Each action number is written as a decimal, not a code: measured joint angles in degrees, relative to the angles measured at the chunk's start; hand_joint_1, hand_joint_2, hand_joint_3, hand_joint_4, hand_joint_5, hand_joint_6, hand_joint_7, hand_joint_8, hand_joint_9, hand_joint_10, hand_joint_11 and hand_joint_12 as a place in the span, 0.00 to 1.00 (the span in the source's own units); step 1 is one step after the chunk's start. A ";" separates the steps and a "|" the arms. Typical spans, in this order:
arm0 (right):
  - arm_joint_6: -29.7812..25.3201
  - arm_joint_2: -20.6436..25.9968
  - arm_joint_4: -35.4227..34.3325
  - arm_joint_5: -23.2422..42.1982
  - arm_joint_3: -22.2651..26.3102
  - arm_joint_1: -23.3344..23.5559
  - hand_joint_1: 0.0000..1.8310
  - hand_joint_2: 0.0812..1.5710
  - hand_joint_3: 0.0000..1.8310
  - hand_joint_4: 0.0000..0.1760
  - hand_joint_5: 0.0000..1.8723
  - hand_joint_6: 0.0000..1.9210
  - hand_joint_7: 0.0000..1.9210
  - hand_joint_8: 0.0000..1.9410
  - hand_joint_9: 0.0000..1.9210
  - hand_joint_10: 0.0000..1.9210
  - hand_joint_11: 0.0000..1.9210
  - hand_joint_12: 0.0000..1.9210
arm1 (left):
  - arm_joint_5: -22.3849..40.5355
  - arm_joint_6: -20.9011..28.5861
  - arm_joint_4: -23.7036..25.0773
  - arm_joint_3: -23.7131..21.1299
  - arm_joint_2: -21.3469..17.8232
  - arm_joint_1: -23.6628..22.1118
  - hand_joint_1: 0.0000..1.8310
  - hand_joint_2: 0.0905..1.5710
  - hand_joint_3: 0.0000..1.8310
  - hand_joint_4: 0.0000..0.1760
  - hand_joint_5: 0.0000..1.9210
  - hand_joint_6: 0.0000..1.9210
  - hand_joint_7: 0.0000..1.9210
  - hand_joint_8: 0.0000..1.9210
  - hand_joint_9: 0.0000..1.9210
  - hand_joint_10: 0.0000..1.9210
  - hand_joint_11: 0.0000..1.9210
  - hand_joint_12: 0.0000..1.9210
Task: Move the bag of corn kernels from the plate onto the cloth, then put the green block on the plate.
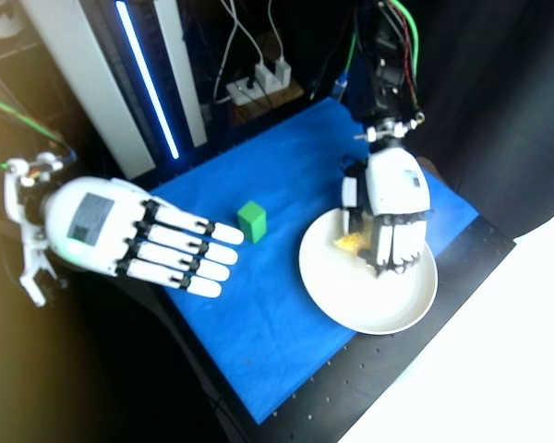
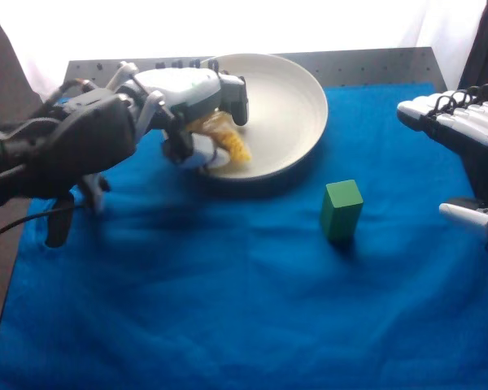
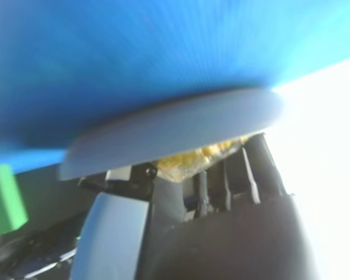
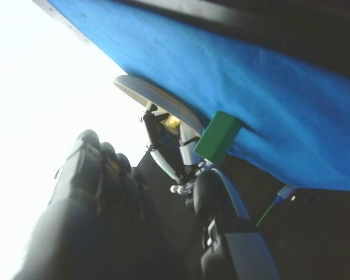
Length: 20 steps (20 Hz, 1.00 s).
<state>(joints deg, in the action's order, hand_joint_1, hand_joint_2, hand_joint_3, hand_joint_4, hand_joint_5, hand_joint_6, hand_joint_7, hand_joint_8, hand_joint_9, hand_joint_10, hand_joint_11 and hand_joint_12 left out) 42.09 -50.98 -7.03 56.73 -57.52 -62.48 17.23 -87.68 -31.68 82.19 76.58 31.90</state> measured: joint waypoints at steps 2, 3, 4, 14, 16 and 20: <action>-0.02 0.00 0.00 -0.02 0.00 0.00 0.39 0.88 0.00 0.00 0.00 0.00 0.00 0.00 0.00 0.00 0.00 0.00 | 0.87 0.57 2.69 -2.67 -2.19 0.00 0.70 0.75 0.00 0.00 0.16 0.51 0.11 0.59 0.22 0.85 0.29 0.97; 0.00 0.00 -0.04 -0.02 0.00 0.00 0.38 0.88 0.00 0.00 0.00 0.00 0.00 0.00 0.00 0.00 0.00 0.00 | 1.49 1.31 3.82 -3.61 -2.86 -0.02 0.83 0.76 0.00 0.00 0.15 0.53 0.10 0.60 0.30 0.84 0.28 0.98; 0.02 0.00 -0.07 0.00 0.02 -0.07 0.37 0.88 0.00 0.00 0.00 0.00 0.00 0.00 0.00 0.00 0.00 0.00 | 3.61 3.52 7.08 -5.77 -4.55 -0.31 0.87 0.75 0.00 0.00 0.14 0.54 0.10 0.60 0.33 0.82 0.30 0.97; 0.00 0.00 -0.76 0.04 0.31 -0.63 0.40 0.88 0.00 0.00 0.00 0.00 0.00 0.00 0.00 0.00 0.00 0.00 | 15.58 11.80 21.14 -17.09 -13.75 -0.46 0.73 0.77 0.00 0.00 0.10 0.61 0.06 0.65 0.14 0.86 0.21 1.00; 0.00 0.00 -0.81 0.02 0.42 -0.63 0.39 0.88 0.00 0.00 0.00 0.00 0.00 0.00 0.00 0.00 0.00 0.00 | 19.87 14.80 23.82 -20.59 -17.44 2.84 0.59 0.84 0.01 0.00 0.24 0.80 0.08 0.68 0.17 0.89 0.23 1.00; 0.00 0.00 -0.85 0.28 1.01 -1.01 0.41 0.87 0.00 0.00 0.00 0.00 0.00 0.00 0.00 0.00 0.01 0.01 | 24.26 17.42 25.94 -26.47 -21.53 10.32 0.57 0.85 0.00 0.00 0.25 0.82 0.09 0.69 0.15 0.91 0.20 1.00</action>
<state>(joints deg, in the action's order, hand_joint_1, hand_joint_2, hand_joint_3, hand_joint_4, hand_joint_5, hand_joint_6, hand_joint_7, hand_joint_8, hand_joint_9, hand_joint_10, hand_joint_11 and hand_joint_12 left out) 42.09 -50.98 -7.88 57.01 -56.51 -63.48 41.50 -70.26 -5.74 55.72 55.05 42.22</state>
